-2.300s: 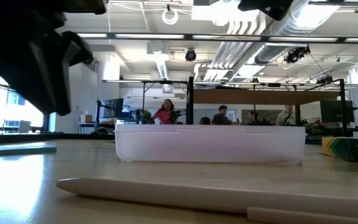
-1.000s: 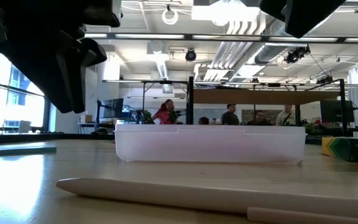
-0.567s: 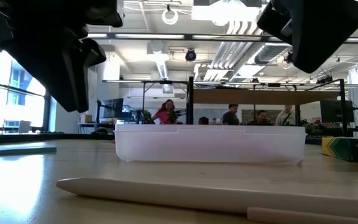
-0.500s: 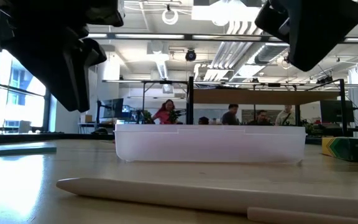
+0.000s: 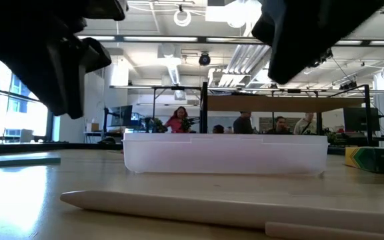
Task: Pack school essentials
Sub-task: Put the pink pen into the pink supply box
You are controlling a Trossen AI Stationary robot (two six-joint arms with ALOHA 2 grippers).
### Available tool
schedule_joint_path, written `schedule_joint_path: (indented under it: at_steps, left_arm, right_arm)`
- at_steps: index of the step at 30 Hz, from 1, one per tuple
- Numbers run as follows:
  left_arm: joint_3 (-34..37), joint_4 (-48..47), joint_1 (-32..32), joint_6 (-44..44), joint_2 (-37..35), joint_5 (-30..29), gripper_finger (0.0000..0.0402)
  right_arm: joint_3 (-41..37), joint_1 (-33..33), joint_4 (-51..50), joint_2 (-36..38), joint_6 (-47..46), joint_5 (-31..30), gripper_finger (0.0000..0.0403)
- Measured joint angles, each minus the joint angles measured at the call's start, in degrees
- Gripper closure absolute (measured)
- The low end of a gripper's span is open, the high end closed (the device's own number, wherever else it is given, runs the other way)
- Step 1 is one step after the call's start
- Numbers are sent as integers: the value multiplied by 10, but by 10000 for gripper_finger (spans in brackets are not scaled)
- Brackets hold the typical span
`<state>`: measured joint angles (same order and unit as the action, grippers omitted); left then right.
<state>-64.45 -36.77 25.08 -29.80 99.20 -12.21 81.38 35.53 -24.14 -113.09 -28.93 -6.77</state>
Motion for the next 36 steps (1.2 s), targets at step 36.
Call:
schedule_joint_path:
  at_steps: [36]
  left_arm:
    - [0, 11, 50, -45, 0, -4, 288]
  right_arm:
    - [0, 40, 0, -81, -57, -34, 257]
